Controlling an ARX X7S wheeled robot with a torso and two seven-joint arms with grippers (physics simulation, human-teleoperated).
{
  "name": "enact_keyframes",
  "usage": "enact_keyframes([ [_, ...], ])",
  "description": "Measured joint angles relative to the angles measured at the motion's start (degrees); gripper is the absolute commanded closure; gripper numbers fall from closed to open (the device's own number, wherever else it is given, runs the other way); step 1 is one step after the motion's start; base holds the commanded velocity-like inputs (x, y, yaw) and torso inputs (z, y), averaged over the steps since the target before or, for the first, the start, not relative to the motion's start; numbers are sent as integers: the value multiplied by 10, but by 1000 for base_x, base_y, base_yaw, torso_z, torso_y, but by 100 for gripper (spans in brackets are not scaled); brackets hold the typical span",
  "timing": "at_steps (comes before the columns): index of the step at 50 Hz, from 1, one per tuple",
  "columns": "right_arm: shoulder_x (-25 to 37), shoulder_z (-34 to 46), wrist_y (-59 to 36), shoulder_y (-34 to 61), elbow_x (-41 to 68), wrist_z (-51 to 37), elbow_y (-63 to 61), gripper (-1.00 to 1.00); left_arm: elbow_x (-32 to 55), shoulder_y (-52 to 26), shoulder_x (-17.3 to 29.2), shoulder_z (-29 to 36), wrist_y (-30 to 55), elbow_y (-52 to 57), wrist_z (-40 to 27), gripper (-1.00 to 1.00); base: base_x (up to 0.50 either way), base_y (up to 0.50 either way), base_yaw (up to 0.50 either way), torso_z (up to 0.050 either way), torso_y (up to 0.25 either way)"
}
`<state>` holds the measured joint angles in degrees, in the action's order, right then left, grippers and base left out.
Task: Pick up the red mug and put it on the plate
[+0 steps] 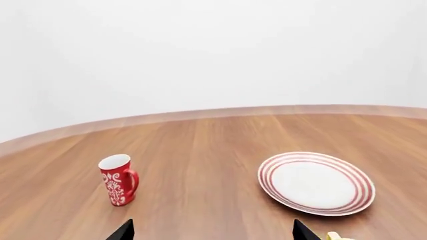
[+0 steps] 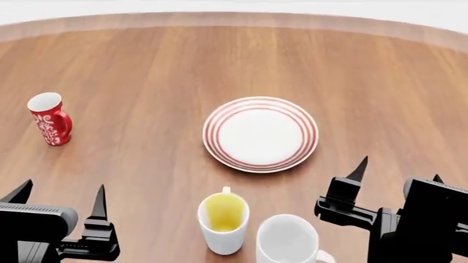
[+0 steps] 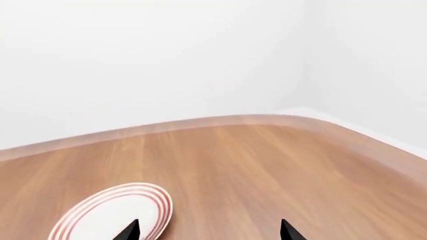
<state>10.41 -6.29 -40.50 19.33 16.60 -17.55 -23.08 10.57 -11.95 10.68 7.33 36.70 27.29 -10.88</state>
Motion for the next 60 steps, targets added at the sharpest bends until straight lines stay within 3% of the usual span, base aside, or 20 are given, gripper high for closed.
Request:
enact_keyframes([
  [54, 13, 20, 11, -3, 13, -13, 10, -100, 19, -2, 14, 10, -6, -3, -16, -100, 500, 0, 0, 0, 1],
  [60, 14, 24, 16, -4, 12, -15, 13, -100, 21, -2, 16, 11, -8, -4, -18, -100, 0, 0, 0, 0, 2],
])
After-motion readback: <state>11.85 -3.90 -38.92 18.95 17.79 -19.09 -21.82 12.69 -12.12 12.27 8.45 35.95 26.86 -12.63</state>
